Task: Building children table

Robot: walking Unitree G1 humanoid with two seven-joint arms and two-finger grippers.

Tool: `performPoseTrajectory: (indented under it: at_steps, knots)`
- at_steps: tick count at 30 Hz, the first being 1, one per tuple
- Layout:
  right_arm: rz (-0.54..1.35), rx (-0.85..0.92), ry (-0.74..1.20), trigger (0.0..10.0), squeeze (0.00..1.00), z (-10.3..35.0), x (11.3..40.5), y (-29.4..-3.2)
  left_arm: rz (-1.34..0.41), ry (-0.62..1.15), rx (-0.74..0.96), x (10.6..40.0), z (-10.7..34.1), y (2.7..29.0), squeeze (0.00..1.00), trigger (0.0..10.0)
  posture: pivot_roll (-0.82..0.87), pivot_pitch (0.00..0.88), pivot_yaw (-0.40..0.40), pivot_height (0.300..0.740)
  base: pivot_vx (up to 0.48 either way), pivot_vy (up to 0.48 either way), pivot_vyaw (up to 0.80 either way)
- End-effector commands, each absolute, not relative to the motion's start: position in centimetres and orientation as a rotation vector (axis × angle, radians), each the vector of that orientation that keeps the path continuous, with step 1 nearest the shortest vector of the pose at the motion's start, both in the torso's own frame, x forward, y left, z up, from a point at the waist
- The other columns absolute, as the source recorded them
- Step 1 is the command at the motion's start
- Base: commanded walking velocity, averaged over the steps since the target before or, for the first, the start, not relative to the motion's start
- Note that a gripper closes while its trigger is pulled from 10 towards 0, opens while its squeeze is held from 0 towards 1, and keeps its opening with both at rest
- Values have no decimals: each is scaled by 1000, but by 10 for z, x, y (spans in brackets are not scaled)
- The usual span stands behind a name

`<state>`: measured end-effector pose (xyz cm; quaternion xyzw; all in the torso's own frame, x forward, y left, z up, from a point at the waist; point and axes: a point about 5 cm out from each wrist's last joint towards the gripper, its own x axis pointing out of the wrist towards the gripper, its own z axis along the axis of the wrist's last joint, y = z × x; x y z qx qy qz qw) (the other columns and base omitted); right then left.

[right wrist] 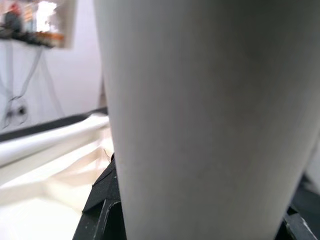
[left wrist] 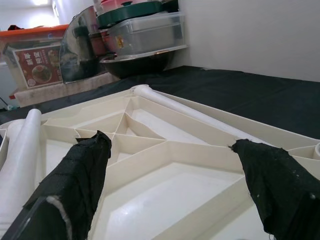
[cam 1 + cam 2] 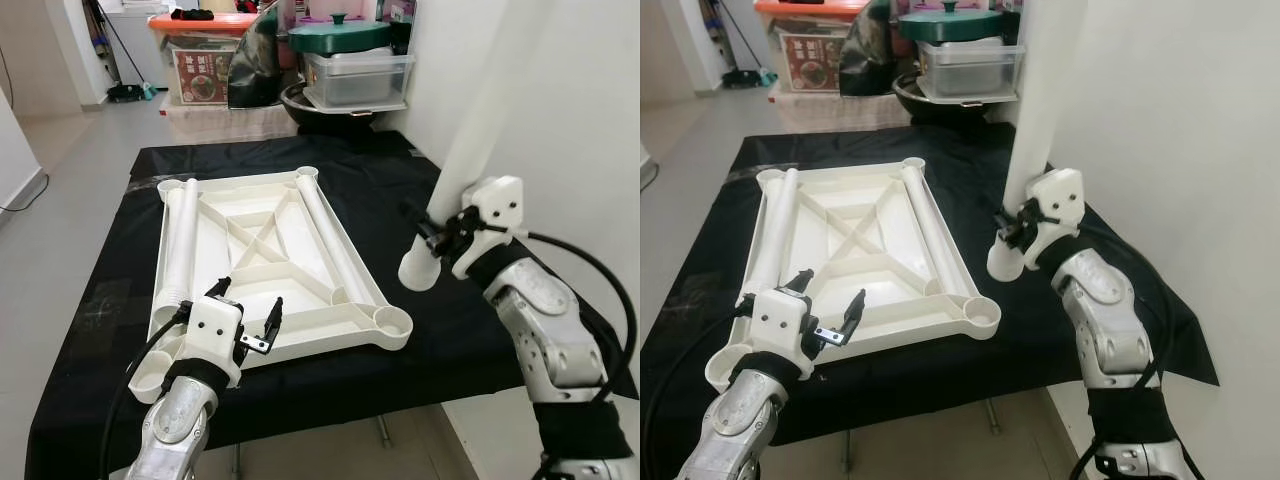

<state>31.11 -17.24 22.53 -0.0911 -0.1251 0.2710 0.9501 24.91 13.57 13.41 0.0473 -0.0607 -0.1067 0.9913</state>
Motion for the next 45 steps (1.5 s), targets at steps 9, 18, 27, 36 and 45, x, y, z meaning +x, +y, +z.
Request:
performPoseTrajectory:
  at_steps: [9,18,27,36,45]
  knots:
    - [631,-209,-172,10000,0,205,304,-166,-196,-97,106,246,129,138,0,10000,24,0,-48,740,0,0,0]
    - [631,-198,-137,10000,0,191,305,-161,-194,-94,111,245,128,139,0,10000,33,0,-51,740,0,0,0]
    - [682,-221,-130,10000,0,186,309,-147,-188,-98,111,244,129,139,0,10000,48,0,-65,740,0,0,0]
    - [669,-242,-91,10000,0,179,304,-157,-181,-94,114,244,128,142,0,10000,37,0,-58,740,0,0,0]
    - [640,-203,-66,10000,0,171,296,-161,-192,-94,111,246,128,140,0,10000,24,0,-46,740,0,0,0]
